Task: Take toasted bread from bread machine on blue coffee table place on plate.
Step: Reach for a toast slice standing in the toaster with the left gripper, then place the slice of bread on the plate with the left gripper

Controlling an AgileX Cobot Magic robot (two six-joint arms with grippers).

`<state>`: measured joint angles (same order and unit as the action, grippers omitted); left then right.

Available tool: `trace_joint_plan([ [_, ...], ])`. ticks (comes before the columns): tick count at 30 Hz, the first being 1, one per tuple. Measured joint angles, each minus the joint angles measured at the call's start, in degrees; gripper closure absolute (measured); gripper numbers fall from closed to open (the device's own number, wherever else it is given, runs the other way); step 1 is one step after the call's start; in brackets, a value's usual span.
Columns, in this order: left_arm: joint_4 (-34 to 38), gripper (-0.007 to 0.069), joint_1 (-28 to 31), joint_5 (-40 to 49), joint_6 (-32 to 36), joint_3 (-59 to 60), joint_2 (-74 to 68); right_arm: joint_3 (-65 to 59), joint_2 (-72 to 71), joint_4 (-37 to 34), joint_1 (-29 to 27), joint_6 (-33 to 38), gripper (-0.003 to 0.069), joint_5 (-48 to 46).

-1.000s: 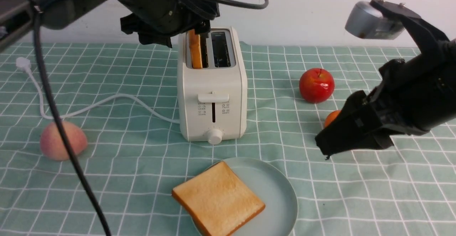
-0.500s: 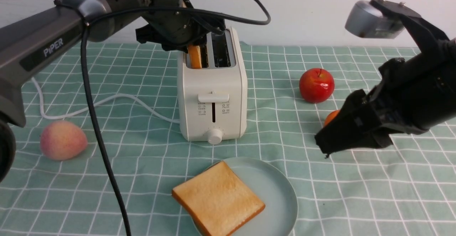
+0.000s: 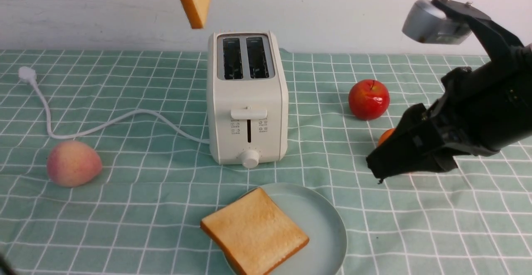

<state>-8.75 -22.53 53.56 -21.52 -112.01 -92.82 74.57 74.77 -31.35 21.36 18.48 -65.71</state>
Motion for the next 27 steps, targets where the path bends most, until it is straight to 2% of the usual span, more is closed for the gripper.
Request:
trace_joint_plan([
  [2, -1.0, 0.0531, 0.0, 5.8, 3.4, 2.3, 5.3, 0.0, 0.0, 0.0, 0.0, 0.0, 0.0217, 0.1],
  [7, 0.2, 0.0531, 0.0, 10.1, 4.8, 12.7, 12.1, 0.0, 0.0, -0.1, 0.0, 0.0, 0.0217, 0.1],
  [10, 9.4, 0.0531, 0.0, 6.0, 5.4, 26.1, 16.4, 0.0, 0.0, -0.4, 0.0, 0.0, 0.0217, 0.1],
  [11, 15.6, 0.0531, 0.0, 3.6, 6.5, 30.7, 16.9, 0.0, 0.0, -0.6, 0.0, -0.1, 0.0217, 0.1],
  [14, 26.8, 0.0531, -0.1, -1.9, 10.2, 37.0, 17.3, 0.0, 0.0, -1.0, 0.0, -0.5, 0.0217, 0.1],
  [15, 36.8, 0.0531, -0.5, -5.5, 15.4, 41.9, 17.0, 0.0, 0.0, -1.1, 0.0, -1.1, 0.0217, 0.1],
  [19, 56.1, 0.0531, -0.8, -12.6, 29.2, 49.8, 13.1, 0.0, 0.0, -1.2, 0.0, -1.5, 0.0217, 0.0],
  [23, 65.5, 0.0531, -0.8, -15.4, 34.5, 52.0, 6.1, 0.0, 0.0, -1.2, 0.0, -1.5, 0.0217, 0.0],
  [27, 66.9, 0.0531, -0.8, -16.1, 34.5, 52.1, 1.4, 0.0, 0.0, -1.2, 0.0, -1.5, 0.0217, -0.1],
])
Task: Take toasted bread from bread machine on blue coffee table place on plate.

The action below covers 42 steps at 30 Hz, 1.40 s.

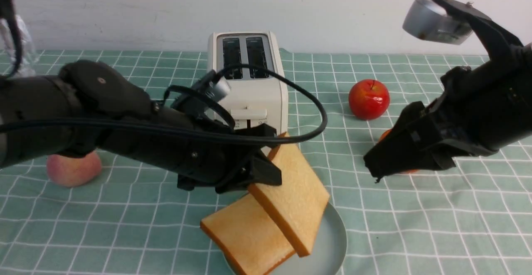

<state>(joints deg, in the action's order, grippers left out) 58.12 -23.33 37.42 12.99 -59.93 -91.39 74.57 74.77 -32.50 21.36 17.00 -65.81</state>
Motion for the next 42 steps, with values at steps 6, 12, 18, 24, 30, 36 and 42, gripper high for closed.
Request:
trace_joint_plan([
  [6, -1.4, 0.0436, 0.0, -3.6, 0.0, 0.0, -5.2, 0.0, 0.0, 0.0, 0.0, 0.0, 0.0217, -0.4],
  [12, -3.3, 0.0078, 0.0, -3.8, 0.0, 0.0, -4.4, 0.0, 0.0, 0.0, 0.0, 0.0, 0.0228, 0.8],
  [18, -11.1, -0.0036, 1.5, -2.8, -3.7, 0.0, 0.9, 0.0, -0.3, 1.6, 0.1, -0.3, 0.0352, 1.9],
  [24, -17.2, 0.0016, 2.9, 4.9, -9.4, 0.0, 9.0, 0.0, -2.8, 12.1, 0.0, -8.9, 0.0561, 3.7],
  [30, -21.1, 0.0183, 2.9, 14.6, -9.6, 0.0, 16.8, -3.0, -11.4, 24.0, 0.0, -20.4, 0.0678, 5.4],
  [36, -25.1, 0.0381, 2.9, 17.7, -13.0, 0.3, 22.4, -16.1, -24.8, 25.7, 0.0, -22.5, 0.0678, 16.1],
  [42, -26.0, 0.0617, 2.9, 24.5, -17.7, 6.2, 34.4, -41.0, -47.1, 25.9, 0.0, -21.2, 0.0678, 32.9],
])
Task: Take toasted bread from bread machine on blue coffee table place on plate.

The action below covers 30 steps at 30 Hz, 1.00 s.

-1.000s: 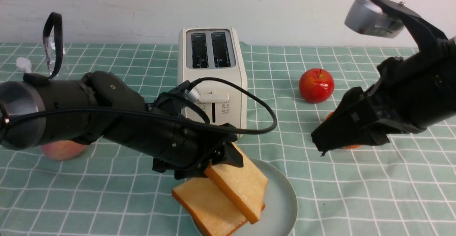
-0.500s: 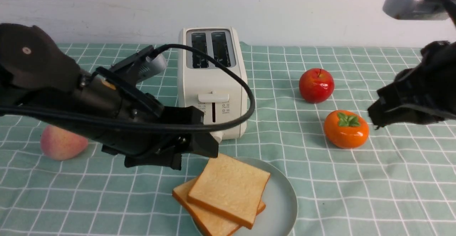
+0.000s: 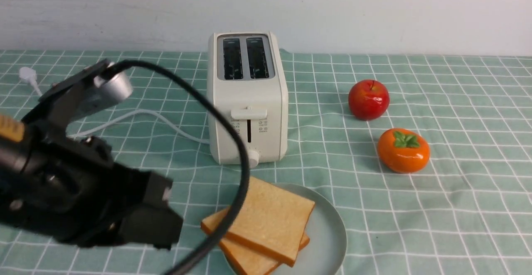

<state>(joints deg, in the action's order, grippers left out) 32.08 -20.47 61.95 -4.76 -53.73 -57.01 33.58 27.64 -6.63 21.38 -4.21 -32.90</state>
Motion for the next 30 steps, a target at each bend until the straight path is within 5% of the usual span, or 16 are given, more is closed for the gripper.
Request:
trace_joint_plan([
  [10, -1.7, 0.0638, 0.0, 0.5, -11.4, 12.5, 25.7, -21.0, -15.9, 0.0, 0.0, 0.2, 0.0675, 8.0],
  [18, -3.7, 0.0638, 0.0, -1.3, -12.1, 14.7, 41.7, -22.1, -17.3, 0.0, 0.0, 0.2, 0.0668, 12.4],
  [30, -4.0, 0.0638, 0.0, -1.3, -12.1, 14.7, 44.4, -22.2, -17.3, 0.0, 0.0, 0.2, 0.0659, 12.4],
])
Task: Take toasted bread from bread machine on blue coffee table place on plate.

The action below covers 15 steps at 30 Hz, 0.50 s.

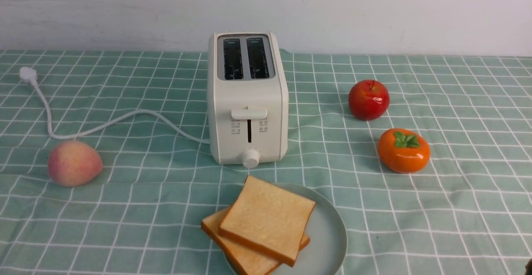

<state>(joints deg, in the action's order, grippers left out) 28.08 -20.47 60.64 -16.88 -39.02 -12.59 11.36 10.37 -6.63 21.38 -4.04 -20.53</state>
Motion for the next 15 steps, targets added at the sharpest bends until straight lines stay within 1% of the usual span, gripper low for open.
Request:
trace_joint_plan([
  [4, -1.3, 0.0638, 0.4, -2.0, 1.1, 0.8, 0.3, 0.0, 0.0, 0.0, 0.0, 0.0, 0.0657, 0.0],
  [5, -5.3, 0.0638, 1.5, -5.8, 2.1, 2.1, 1.8, 0.0, 0.0, 0.0, 0.0, 0.0, 0.0657, 0.0],
  [6, -5.9, 0.0638, 1.7, -6.3, 2.2, 2.3, 2.3, 0.0, 0.0, 0.0, 0.0, 0.0, 0.0657, 0.0],
  [7, -8.1, 0.0638, 2.6, -9.9, 2.5, 3.8, 3.5, 0.0, 0.0, 0.0, 0.0, 0.0, 0.0656, 0.0],
  [8, -12.4, 0.0638, 4.6, -16.2, 2.8, 6.7, 5.5, 0.0, 0.0, 0.0, 0.0, 0.0, 0.0655, 0.0],
  [9, -15.1, 0.0638, 6.3, -22.5, 2.8, 9.3, 7.3, 0.0, 0.0, 0.0, 0.0, 0.0, 0.0655, 0.0],
  [10, -16.2, 0.0638, 7.0, -23.6, 2.8, 10.5, 7.6, 0.0, 0.0, 0.0, 0.0, 0.0, 0.0654, 0.0],
  [11, -20.0, 0.0638, 10.3, -33.1, 2.8, 15.9, 10.3, 0.0, 0.0, 0.0, 0.0, 0.0, 0.0652, 0.0],
  [12, -20.7, 0.0638, 11.2, -34.1, 2.8, 17.3, 10.6, 0.0, 0.0, 0.0, 0.0, 0.0, 0.0652, 0.0],
  [13, -22.7, 0.0638, 14.6, -41.3, 2.8, 23.1, 12.7, 0.0, 0.0, 0.0, 0.0, 0.0, 0.0649, 0.0],
  [15, -23.6, 0.0638, 18.4, -46.9, 2.8, 30.3, 13.3, 0.0, 0.0, 0.0, 0.0, 0.0, 0.0646, 0.0],
])
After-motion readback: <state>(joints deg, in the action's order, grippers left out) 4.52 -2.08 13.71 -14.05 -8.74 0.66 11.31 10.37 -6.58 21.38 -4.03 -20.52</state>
